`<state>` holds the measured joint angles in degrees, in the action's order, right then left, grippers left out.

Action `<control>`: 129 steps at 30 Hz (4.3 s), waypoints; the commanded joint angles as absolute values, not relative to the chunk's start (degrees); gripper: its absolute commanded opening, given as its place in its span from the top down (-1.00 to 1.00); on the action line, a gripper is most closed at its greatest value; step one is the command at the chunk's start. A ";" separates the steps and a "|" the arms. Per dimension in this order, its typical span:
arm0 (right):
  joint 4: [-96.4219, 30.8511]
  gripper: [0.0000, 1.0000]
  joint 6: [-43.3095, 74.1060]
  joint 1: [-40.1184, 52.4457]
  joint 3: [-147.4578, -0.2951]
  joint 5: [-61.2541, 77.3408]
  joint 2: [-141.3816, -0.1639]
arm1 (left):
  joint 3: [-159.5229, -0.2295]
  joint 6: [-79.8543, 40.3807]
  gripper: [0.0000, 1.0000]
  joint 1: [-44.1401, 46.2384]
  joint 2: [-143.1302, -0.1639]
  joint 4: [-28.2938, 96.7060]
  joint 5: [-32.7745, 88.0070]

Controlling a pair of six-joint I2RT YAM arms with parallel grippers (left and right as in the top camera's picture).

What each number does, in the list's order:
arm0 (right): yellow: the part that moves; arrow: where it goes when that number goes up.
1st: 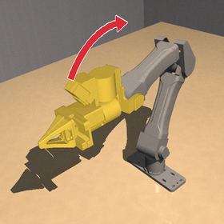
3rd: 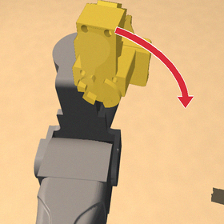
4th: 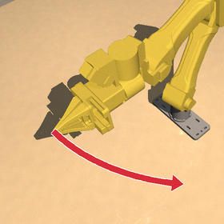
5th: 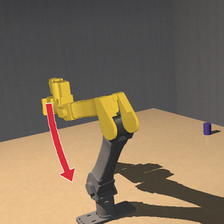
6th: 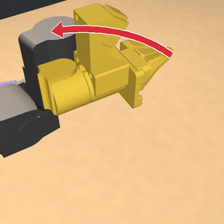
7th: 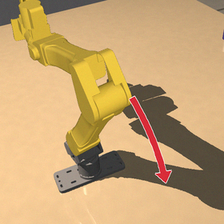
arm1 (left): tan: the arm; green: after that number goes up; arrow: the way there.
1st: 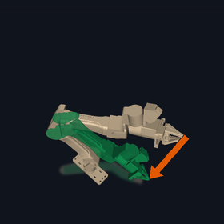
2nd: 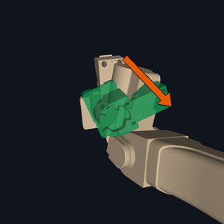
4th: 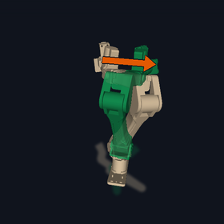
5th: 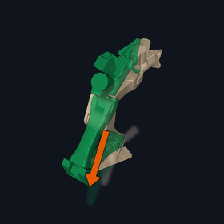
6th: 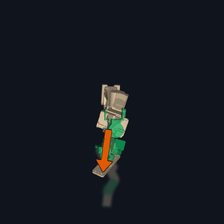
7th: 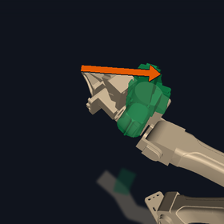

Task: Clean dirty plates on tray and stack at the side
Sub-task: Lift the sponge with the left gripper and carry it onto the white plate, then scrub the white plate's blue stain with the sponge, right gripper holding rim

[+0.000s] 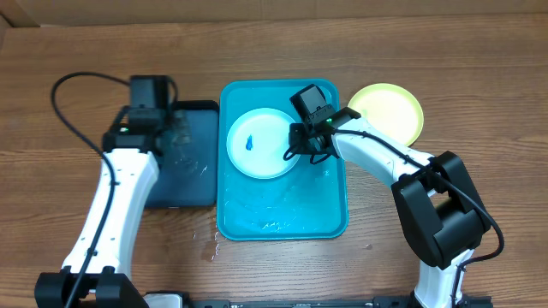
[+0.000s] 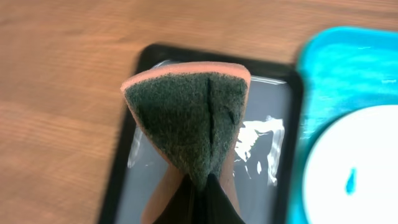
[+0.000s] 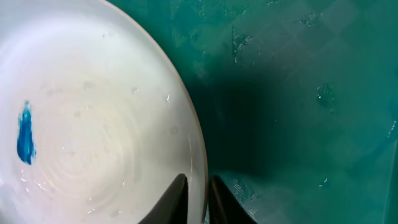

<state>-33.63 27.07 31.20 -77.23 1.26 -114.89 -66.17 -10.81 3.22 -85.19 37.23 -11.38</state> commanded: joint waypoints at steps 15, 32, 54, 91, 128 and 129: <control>-34.92 0.92 26.94 31.16 -77.21 3.95 -115.22 | -67.66 -18.87 0.92 18.31 -93.34 33.23 4.05; -34.76 0.92 26.96 31.16 -77.21 3.95 -115.22 | -67.66 -16.60 0.92 18.02 -102.89 31.59 1.26; -34.54 0.92 26.96 31.16 -77.19 3.95 -115.22 | -68.51 -14.09 0.92 16.23 -110.63 34.68 24.69; -34.33 0.92 26.96 31.16 -77.19 3.92 -115.22 | -69.63 -16.29 0.92 16.19 -115.66 35.70 19.29; -34.11 0.92 26.94 31.16 -77.19 3.92 -115.22 | -72.47 -17.43 0.92 15.05 -111.55 39.40 5.96; -34.11 0.92 26.94 31.16 -77.19 3.92 -115.22 | -72.47 -17.50 0.92 15.03 -112.29 39.40 6.07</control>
<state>-34.50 26.98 30.85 -77.23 3.68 -114.93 -73.10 -16.01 15.03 -109.69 39.42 9.10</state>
